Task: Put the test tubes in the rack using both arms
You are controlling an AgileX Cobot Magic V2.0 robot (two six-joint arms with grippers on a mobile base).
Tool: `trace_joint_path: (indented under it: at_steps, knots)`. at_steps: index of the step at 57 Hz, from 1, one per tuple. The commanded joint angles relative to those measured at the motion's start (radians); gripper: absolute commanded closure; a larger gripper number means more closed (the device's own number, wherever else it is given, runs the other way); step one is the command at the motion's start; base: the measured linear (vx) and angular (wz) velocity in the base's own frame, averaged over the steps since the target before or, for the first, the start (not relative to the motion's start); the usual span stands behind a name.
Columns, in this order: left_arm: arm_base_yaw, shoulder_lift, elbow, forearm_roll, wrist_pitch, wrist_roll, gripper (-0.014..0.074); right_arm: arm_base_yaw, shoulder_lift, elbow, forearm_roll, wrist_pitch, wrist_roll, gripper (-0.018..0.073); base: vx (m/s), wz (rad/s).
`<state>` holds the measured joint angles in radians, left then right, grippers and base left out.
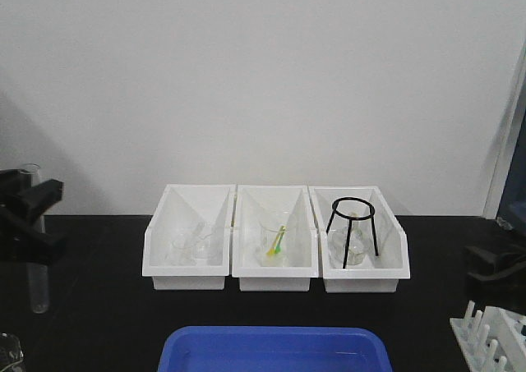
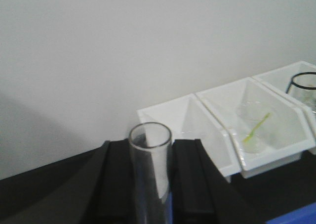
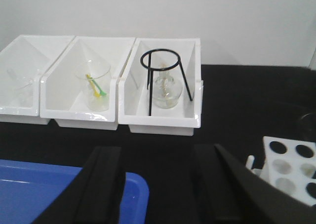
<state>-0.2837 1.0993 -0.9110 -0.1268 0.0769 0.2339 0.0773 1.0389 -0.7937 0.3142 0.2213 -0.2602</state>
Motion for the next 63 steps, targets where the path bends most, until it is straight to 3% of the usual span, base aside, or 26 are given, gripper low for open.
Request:
trace_joint_path:
  at_steps: [1, 10, 19, 31, 49, 63]
  knots:
    - [-0.058, -0.003, -0.038, -0.038, -0.077, -0.012, 0.0619, 0.046, 0.012, -0.012, 0.082, -0.117, -0.08, 0.0187, 0.0, 0.0]
    - [-0.17, 0.028, -0.038, -0.06, -0.092, -0.012, 0.0619, 0.233, 0.074, -0.011, 0.114, -0.172, -0.202, 0.019, 0.0, 0.0]
    - [-0.266, 0.046, -0.038, -0.061, -0.103, -0.012, 0.0619, 0.417, 0.134, -0.011, 0.109, -0.236, -0.209, 0.019, 0.0, 0.0]
    - [-0.313, 0.048, -0.038, -0.059, -0.16, -0.012, 0.0619, 0.629, 0.197, -0.01, 0.109, -0.352, -0.209, 0.0187, 0.0, 0.0]
    - [-0.327, 0.048, -0.038, -0.086, -0.162, -0.012, 0.0619, 0.821, 0.231, -0.01, 0.11, -0.535, -0.201, 0.0052, 0.0, 0.0]
    - [-0.398, 0.048, -0.038, -0.087, -0.131, -0.012, 0.0619, 0.853, 0.239, -0.01, 0.11, -0.605, -0.143, 0.005, 0.0, 0.0]
